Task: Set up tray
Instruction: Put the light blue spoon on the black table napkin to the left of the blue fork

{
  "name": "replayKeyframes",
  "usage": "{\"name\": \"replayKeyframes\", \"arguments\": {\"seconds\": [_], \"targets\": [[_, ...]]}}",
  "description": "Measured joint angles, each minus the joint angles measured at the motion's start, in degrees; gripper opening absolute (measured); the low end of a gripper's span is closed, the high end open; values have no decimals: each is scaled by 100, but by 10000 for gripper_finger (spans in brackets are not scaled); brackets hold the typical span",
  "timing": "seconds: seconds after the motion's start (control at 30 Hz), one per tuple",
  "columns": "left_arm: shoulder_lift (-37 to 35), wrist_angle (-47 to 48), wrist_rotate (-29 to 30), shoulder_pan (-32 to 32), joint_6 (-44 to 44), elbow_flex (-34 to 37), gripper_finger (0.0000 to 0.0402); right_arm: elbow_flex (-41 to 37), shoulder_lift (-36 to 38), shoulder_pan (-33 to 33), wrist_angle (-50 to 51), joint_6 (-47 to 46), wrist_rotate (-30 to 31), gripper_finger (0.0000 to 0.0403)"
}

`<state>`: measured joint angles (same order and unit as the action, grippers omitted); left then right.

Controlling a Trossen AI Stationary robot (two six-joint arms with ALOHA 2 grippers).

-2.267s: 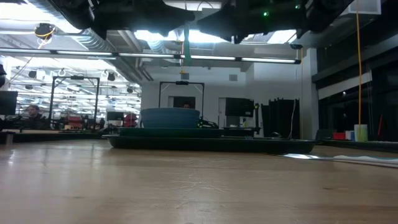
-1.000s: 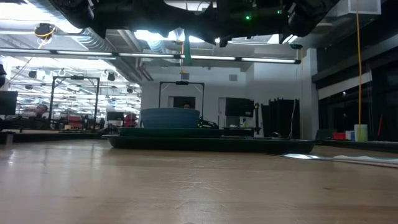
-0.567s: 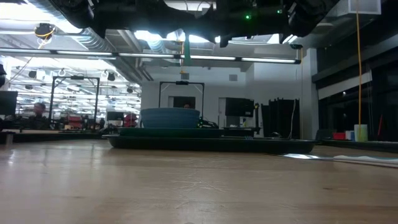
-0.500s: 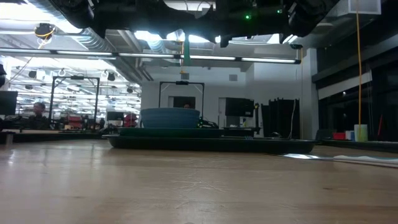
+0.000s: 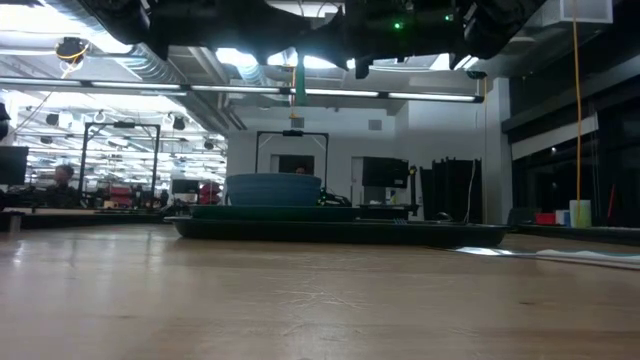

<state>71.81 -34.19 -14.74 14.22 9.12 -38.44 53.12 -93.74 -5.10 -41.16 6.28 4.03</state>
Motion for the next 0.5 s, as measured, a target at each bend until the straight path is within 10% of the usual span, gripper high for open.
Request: {"name": "replayKeyframes", "arguments": {"seconds": [0.5], "targets": [[-1487,2221,-21,-3,-264,0,162,0,576,-4,656,-3,288,58]]}}
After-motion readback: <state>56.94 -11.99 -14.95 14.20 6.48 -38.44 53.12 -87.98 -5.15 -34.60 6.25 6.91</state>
